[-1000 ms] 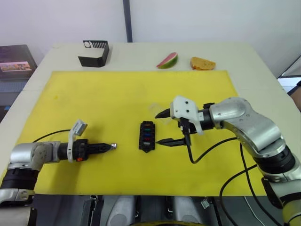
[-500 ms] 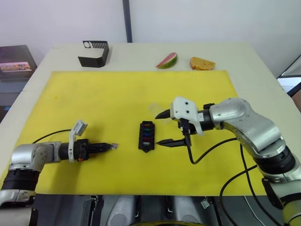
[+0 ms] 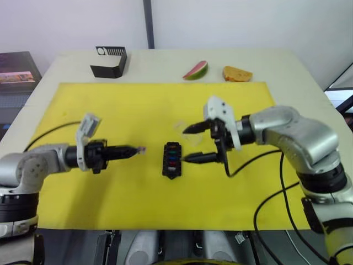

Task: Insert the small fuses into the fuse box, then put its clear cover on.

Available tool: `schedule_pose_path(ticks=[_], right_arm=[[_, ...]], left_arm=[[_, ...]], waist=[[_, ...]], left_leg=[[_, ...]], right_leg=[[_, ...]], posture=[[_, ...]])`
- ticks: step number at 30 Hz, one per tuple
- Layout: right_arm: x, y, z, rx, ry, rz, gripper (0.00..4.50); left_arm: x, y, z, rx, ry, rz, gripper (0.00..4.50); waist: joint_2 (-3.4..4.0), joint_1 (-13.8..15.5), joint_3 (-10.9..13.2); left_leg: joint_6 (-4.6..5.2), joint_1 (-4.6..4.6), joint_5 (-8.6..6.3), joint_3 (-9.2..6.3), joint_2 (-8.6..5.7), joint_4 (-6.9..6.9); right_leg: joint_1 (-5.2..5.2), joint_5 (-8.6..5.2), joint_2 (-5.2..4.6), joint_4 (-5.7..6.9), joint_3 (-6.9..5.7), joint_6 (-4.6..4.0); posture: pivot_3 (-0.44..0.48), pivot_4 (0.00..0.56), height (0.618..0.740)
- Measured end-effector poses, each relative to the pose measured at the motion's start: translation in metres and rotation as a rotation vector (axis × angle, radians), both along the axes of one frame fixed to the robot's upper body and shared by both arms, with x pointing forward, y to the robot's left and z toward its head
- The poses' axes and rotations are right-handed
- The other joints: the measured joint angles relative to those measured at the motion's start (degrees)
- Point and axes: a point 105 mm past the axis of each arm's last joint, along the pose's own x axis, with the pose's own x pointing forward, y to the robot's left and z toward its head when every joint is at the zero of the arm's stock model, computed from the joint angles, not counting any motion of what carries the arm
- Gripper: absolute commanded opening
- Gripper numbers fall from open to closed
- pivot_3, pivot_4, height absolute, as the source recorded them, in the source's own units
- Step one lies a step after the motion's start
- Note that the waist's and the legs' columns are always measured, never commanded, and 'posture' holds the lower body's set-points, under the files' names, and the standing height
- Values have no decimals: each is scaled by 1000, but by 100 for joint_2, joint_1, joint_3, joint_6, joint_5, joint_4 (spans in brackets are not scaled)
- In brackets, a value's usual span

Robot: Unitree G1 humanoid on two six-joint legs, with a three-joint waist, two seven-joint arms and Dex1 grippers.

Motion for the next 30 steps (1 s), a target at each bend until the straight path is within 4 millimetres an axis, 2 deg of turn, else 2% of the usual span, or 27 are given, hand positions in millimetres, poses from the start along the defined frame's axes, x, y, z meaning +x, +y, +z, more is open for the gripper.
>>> schedule_pose_path(ticks=[2,6,9,11,24,27,29,30], right_arm=[[-3,4,10,43,59,19,4500],[-5,11,13,85,164,38,4500],[-9,16,17,113,215,67,3617],[-10,20,19,123,232,75,2715],[-7,34,14,136,308,53,2715],[-6,35,13,137,321,50,1890],[-6,35,13,136,323,47,1001],[-6,35,13,137,324,48,1001]], left_arm=[[-3,-9,13,-2,-67,-28,28],[-3,-16,24,-8,-116,-41,28],[-1,-17,28,-8,-139,-37,0],[-1,-20,26,-5,-138,-45,0],[-3,-26,25,0,-166,-71,0],[-3,-27,24,1,-164,-77,0],[-3,-27,24,1,-166,-76,0],[-3,-27,24,1,-166,-76,0]], waist=[[0,-17,0],[0,-58,0],[0,-99,0],[0,-110,0],[0,-114,0],[0,-117,0],[0,-118,0],[0,-118,0]], left_leg=[[-1,0,0,0,0,-1],[-1,0,1,1,0,-1],[-1,-1,1,1,0,-1],[-1,0,1,1,0,-1],[-1,-1,1,1,0,-1],[-1,-1,1,1,0,-1],[-1,-1,1,1,0,-1],[-1,-1,1,1,0,-1]], right_leg=[[0,0,1,-1,0,0],[0,0,3,0,0,0],[0,0,4,-1,0,0],[0,0,4,-1,0,0],[0,0,5,0,0,0],[-1,0,6,0,0,0],[-1,0,6,0,0,0],[-1,0,6,0,0,0]], posture=[[0,150,740],[0,150,740],[0,150,740],[0,150,740],[0,150,740],[0,150,740],[0,150,740],[0,150,740]])
